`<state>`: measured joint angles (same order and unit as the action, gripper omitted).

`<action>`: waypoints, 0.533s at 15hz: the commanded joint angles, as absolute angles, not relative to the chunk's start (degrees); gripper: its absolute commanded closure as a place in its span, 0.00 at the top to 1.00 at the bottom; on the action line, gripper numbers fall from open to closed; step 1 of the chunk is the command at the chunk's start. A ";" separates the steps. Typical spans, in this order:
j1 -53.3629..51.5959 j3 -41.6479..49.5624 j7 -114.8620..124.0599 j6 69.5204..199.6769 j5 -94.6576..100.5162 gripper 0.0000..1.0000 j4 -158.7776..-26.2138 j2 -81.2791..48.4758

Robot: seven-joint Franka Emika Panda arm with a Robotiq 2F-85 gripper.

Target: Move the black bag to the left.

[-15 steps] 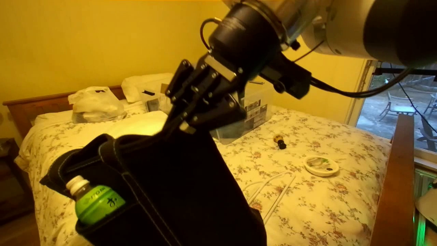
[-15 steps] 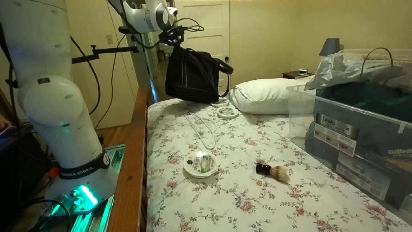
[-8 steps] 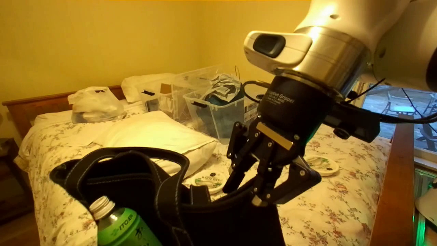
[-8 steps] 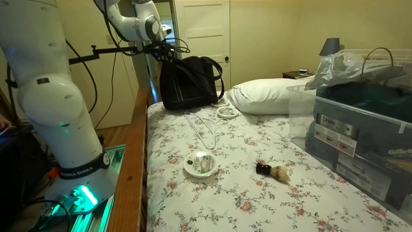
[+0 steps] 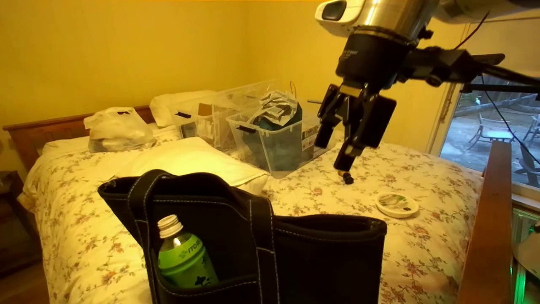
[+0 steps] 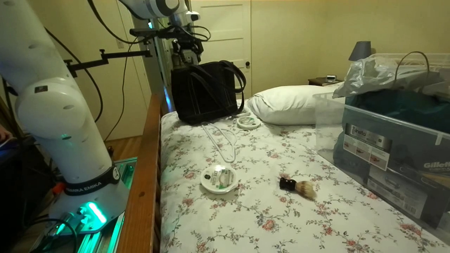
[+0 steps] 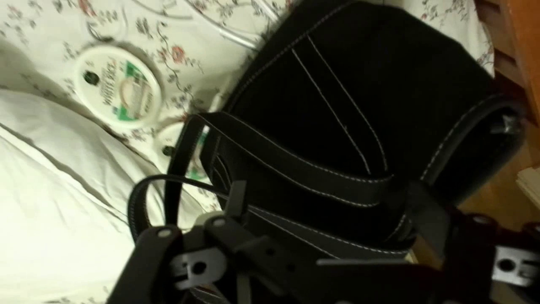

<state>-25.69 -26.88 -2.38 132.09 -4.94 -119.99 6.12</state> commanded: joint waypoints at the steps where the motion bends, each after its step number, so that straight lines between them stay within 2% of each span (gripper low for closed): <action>1: -24.19 -23.41 -1.21 116.01 -7.99 1.00 -118.69 11.95; 3: -23.22 -21.53 -0.66 106.28 -8.15 1.00 -117.03 13.77; 4: -23.78 -22.78 -1.60 112.70 -6.32 1.00 -117.98 12.05; 8: -22.97 -21.65 -1.51 107.32 -6.57 1.00 -117.18 13.59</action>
<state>-23.45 -21.22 -1.49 107.55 -6.51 -117.49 13.70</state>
